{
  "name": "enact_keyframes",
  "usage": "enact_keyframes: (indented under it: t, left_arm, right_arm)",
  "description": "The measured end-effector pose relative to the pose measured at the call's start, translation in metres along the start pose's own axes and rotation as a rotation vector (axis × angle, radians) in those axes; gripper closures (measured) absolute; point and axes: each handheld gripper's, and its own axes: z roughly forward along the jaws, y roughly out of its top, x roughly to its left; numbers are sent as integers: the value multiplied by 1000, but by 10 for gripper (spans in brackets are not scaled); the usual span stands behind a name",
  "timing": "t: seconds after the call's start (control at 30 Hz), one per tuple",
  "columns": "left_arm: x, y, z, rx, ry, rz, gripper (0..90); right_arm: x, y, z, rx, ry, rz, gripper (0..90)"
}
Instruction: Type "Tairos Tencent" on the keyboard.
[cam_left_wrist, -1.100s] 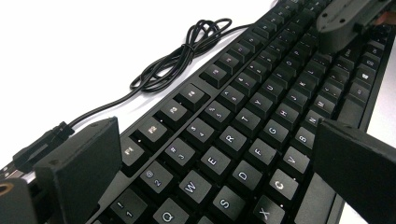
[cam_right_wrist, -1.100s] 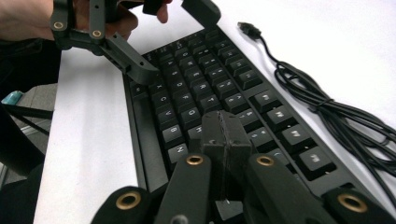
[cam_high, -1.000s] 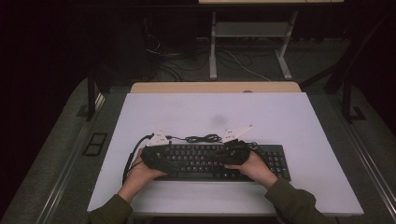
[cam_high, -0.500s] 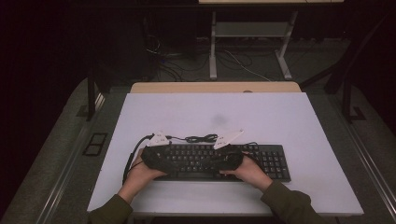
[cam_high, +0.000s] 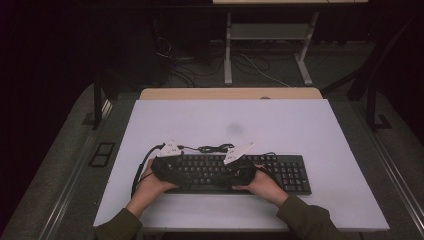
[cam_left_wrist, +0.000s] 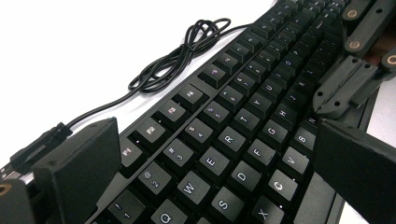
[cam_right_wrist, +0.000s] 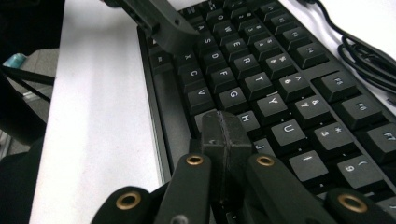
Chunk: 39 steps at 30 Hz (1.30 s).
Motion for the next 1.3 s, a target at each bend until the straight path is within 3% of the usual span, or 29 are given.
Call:
enact_keyframes:
  t: [0.17, 0.47, 0.6, 0.73, 1.0, 1.3]
  left_arm:
    - [0, 0, 0, 1, 0, 1, 10]
    - [0, 0, -1, 1, 1, 3, 32]
    - [-1, 0, -3, -10, -2, 0, 75]
    - [-1, 1, -6, -20, -9, 10, 179]
    - [-3, 1, -9, -28, -41, 19, 502]
    - [-5, -1, -8, 5, -104, 26, 807]
  right_arm:
    - [1, -1, 2, 20, -11, -10, 892]
    - [0, -1, 2, 9, -3, -8, 891]
    - [-1, 0, -2, -16, 0, -3, 851]
    - [-4, 1, -7, -41, 1, 8, 805]
    - [-9, 2, -14, -77, -10, 37, 674]
    - [-15, 1, -18, -115, -40, 71, 442]
